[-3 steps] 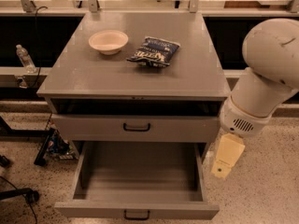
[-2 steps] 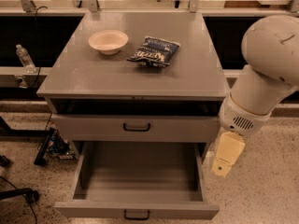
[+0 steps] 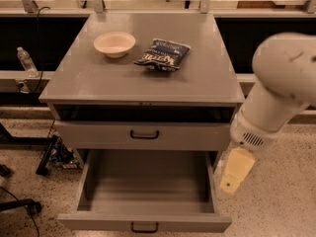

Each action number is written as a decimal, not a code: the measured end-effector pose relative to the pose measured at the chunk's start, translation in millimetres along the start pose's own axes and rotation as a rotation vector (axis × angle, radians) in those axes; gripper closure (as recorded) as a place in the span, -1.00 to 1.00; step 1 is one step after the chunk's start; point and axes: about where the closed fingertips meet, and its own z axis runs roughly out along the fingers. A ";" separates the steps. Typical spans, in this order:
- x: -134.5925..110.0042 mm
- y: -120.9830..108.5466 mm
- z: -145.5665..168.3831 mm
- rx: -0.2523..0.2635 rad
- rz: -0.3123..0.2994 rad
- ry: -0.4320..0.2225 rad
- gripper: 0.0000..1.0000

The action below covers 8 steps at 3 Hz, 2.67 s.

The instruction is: Close middle drawer

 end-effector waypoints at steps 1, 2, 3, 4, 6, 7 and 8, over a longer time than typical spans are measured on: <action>4.6 4.7 67.0 -0.083 0.121 -0.008 -1.00; 2.5 7.9 112.8 -0.129 0.202 0.011 -1.00; 3.4 12.9 147.3 -0.172 0.268 0.020 -1.00; 11.1 21.3 194.3 -0.240 0.345 0.040 -1.00; 26.9 41.5 256.4 -0.354 0.447 0.087 -0.48; 31.7 48.9 274.8 -0.392 0.477 0.099 -0.03; 38.5 56.4 297.8 -0.415 0.506 0.099 0.45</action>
Offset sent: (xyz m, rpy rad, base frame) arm -0.0172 0.0350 -0.1661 0.0380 0.2363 -0.2791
